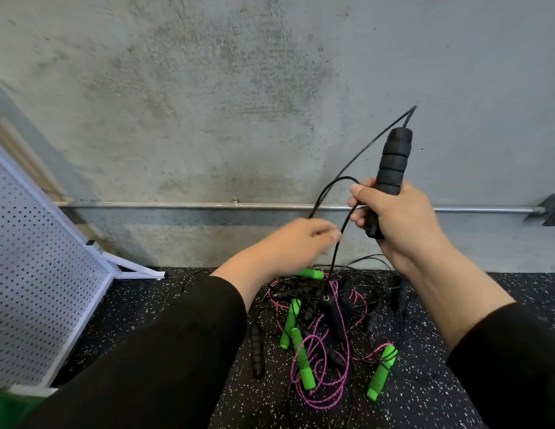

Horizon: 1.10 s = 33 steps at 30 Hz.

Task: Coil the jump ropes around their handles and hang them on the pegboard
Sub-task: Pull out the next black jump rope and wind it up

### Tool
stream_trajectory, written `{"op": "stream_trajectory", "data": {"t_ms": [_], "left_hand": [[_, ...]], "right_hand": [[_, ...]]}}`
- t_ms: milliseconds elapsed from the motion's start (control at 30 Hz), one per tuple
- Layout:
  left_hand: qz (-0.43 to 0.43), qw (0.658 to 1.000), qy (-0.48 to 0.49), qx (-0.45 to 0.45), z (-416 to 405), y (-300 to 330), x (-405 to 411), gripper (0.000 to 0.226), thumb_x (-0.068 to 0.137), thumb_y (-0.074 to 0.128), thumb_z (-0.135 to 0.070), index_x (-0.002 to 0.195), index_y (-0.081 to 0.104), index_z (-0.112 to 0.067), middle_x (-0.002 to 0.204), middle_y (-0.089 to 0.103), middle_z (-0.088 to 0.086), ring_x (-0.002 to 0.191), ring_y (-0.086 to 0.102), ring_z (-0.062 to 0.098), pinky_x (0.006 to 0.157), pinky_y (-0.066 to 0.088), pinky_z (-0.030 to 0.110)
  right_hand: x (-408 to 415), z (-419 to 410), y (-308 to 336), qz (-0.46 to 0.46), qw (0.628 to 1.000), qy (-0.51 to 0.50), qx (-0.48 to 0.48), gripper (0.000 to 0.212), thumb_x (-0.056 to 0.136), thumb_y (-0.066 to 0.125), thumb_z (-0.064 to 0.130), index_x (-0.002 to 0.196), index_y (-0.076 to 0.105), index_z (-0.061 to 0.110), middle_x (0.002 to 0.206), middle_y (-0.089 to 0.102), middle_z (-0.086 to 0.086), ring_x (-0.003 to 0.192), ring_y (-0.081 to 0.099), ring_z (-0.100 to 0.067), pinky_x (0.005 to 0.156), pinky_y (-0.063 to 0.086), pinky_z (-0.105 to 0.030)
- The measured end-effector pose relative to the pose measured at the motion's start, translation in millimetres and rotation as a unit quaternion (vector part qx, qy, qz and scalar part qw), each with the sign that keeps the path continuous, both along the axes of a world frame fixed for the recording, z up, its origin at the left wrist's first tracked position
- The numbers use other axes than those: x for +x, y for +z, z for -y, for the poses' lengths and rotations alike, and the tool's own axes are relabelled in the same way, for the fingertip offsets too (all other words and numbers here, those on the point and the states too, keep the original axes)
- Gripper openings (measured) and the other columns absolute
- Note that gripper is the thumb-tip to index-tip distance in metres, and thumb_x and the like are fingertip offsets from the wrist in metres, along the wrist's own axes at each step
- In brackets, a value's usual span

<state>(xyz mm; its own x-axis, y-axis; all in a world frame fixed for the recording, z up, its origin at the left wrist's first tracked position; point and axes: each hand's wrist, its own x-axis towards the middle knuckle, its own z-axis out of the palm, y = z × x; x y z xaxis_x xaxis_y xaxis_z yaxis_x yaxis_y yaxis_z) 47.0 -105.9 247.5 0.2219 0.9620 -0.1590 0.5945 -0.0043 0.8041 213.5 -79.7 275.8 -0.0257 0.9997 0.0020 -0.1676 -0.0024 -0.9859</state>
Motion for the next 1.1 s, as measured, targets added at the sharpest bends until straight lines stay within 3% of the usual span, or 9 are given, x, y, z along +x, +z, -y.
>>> {"op": "stream_trajectory", "data": {"t_ms": [67, 200, 433, 567, 667, 800, 933, 1000, 1100], "left_hand": [[-0.035, 0.997, -0.072, -0.015, 3, -6, 6, 0.026, 0.104, 0.054, -0.038, 0.124, 0.067, -0.026, 0.115, 0.07, -0.005, 0.101, 0.063, 0.007, 0.089, 0.048, 0.025], [-0.087, 0.995, -0.04, 0.035, 0, -14, 10, 0.021, 0.106, 0.05, -0.027, 0.093, 0.061, -0.015, 0.075, 0.061, -0.011, 0.067, 0.055, 0.012, 0.064, 0.045, 0.031], [0.217, 0.958, 0.182, 0.044, -9, 0, 5, 0.024, 0.107, 0.045, -0.016, 0.089, 0.061, -0.012, 0.083, 0.064, 0.009, 0.073, 0.07, 0.025, 0.073, 0.062, 0.042], [0.27, 0.935, 0.224, 0.043, -13, 5, -3, 0.023, 0.106, 0.047, -0.015, 0.091, 0.062, -0.008, 0.08, 0.061, 0.017, 0.07, 0.068, 0.028, 0.065, 0.061, 0.035], [0.286, 0.932, 0.215, 0.05, -13, 7, -7, 0.025, 0.107, 0.046, -0.016, 0.099, 0.067, -0.004, 0.085, 0.063, 0.013, 0.069, 0.064, 0.02, 0.066, 0.057, 0.034], [0.198, 0.962, 0.189, 0.008, -12, 5, -10, 0.032, 0.102, 0.042, -0.007, 0.123, 0.065, -0.007, 0.104, 0.069, 0.007, 0.089, 0.063, 0.018, 0.081, 0.054, 0.036], [0.012, 0.996, 0.006, -0.085, -4, -17, -22, 0.066, 0.09, 0.067, -0.019, 0.15, 0.041, -0.026, 0.138, 0.056, -0.001, 0.122, 0.058, 0.015, 0.105, 0.049, 0.035], [0.009, 0.995, -0.012, -0.102, -1, -29, -24, 0.065, 0.085, 0.076, -0.027, 0.143, 0.047, -0.028, 0.13, 0.063, -0.001, 0.117, 0.063, 0.017, 0.103, 0.051, 0.038], [0.008, 0.998, 0.013, -0.062, 2, -31, -25, 0.035, 0.093, 0.072, -0.029, 0.126, 0.061, -0.024, 0.1, 0.067, -0.009, 0.094, 0.064, 0.013, 0.085, 0.049, 0.029]], "right_hand": [[1, 0, 0, -0.002, 1.0, 0.0, -0.003, 0.013, 0.093, 0.07, 0.008, 0.092, 0.058, 0.014, 0.072, 0.066, -0.006, 0.053, 0.057, -0.015, 0.053, 0.045, -0.025], [4, -3, -3, -0.012, 1.0, -0.009, -0.013, 0.015, 0.092, 0.071, 0.009, 0.104, 0.061, 0.01, 0.084, 0.073, -0.01, 0.059, 0.063, -0.017, 0.059, 0.051, -0.026], [-4, 4, -26, 0.075, 0.985, 0.084, -0.129, 0.023, 0.088, 0.073, 0.005, 0.109, 0.063, 0.007, 0.095, 0.068, -0.017, 0.06, 0.065, -0.019, 0.049, 0.051, -0.022], [-19, 14, -36, 0.141, 0.97, 0.161, -0.118, 0.02, 0.088, 0.071, 0.004, 0.106, 0.064, 0.005, 0.093, 0.076, -0.016, 0.061, 0.062, -0.017, 0.05, 0.047, -0.024], [-28, 12, -35, 0.162, 0.978, 0.108, -0.071, 0.007, 0.09, 0.067, 0.005, 0.093, 0.062, 0.007, 0.075, 0.073, -0.011, 0.054, 0.057, -0.016, 0.048, 0.044, -0.025], [-26, 5, -27, 0.112, 0.992, 0.046, -0.036, 0.009, 0.089, 0.065, 0.005, 0.087, 0.06, 0.012, 0.065, 0.065, -0.006, 0.051, 0.054, -0.017, 0.047, 0.039, -0.026], [-26, 2, -15, 0.026, 0.997, 0.057, -0.036, 0.013, 0.092, 0.063, 0.003, 0.084, 0.058, 0.012, 0.065, 0.061, -0.006, 0.053, 0.052, -0.018, 0.053, 0.04, -0.03], [-28, 2, -9, -0.022, 0.997, 0.067, -0.039, 0.014, 0.093, 0.061, 0.003, 0.084, 0.056, 0.012, 0.066, 0.06, -0.006, 0.054, 0.051, -0.018, 0.053, 0.042, -0.028], [-32, 3, -1, -0.067, 0.993, 0.082, -0.045, 0.015, 0.095, 0.06, 0.003, 0.084, 0.057, 0.012, 0.069, 0.061, -0.007, 0.055, 0.053, -0.016, 0.053, 0.044, -0.025]]}}
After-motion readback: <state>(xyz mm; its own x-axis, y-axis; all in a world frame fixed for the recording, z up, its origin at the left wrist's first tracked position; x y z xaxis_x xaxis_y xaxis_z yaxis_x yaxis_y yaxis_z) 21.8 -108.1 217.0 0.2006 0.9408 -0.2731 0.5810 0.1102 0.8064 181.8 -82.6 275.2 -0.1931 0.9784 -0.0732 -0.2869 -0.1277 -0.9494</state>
